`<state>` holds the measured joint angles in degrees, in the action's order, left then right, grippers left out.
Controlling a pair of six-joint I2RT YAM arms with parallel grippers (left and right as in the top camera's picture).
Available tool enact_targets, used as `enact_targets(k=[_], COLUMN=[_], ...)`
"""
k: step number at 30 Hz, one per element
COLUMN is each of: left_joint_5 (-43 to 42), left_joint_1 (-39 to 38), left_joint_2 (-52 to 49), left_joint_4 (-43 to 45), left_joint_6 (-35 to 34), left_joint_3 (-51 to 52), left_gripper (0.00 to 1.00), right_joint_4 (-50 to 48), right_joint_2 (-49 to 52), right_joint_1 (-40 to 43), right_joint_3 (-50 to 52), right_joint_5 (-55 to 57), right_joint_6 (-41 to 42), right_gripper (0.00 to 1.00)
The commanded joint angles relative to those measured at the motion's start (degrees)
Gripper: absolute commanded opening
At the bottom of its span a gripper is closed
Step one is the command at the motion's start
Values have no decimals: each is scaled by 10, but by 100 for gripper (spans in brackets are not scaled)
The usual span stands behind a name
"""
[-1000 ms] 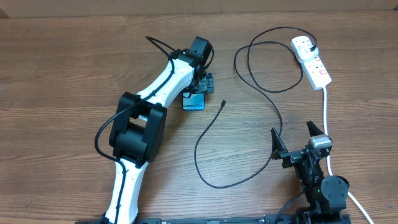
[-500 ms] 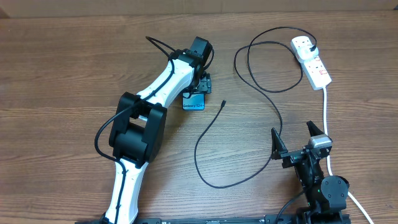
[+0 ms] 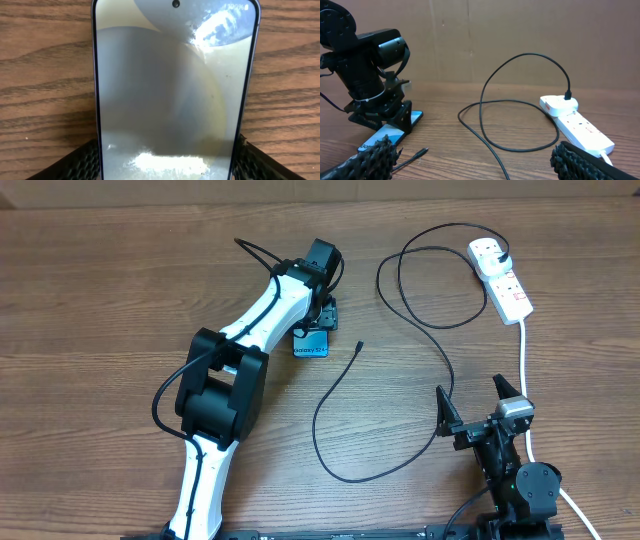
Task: Plug charger to phone and switch on socket
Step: 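Lower the left gripper onto the phone and close on it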
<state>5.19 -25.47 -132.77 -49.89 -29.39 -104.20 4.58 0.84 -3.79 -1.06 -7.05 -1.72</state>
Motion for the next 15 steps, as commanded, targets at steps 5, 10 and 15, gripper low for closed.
enact_targets(k=[5,10,15], left_joint_5=[-8,-8,-10], left_joint_1=[-2,-2,-1], left_joint_2=[-20,-20,-19], left_joint_4=[-1,-2,-3], left_joint_6=[6,6,0], left_joint_3=[22,22,21], left_gripper=[73,74,77], right_joint_4=[-2,-2,-2], right_joint_2=[-7,-7,-7], right_joint_1=[-3,-3,-3], right_joint_3=[6,6,6], right_joint_5=[4,4,4], right_joint_6=[-1,-1,-1], right_gripper=[100,100,100])
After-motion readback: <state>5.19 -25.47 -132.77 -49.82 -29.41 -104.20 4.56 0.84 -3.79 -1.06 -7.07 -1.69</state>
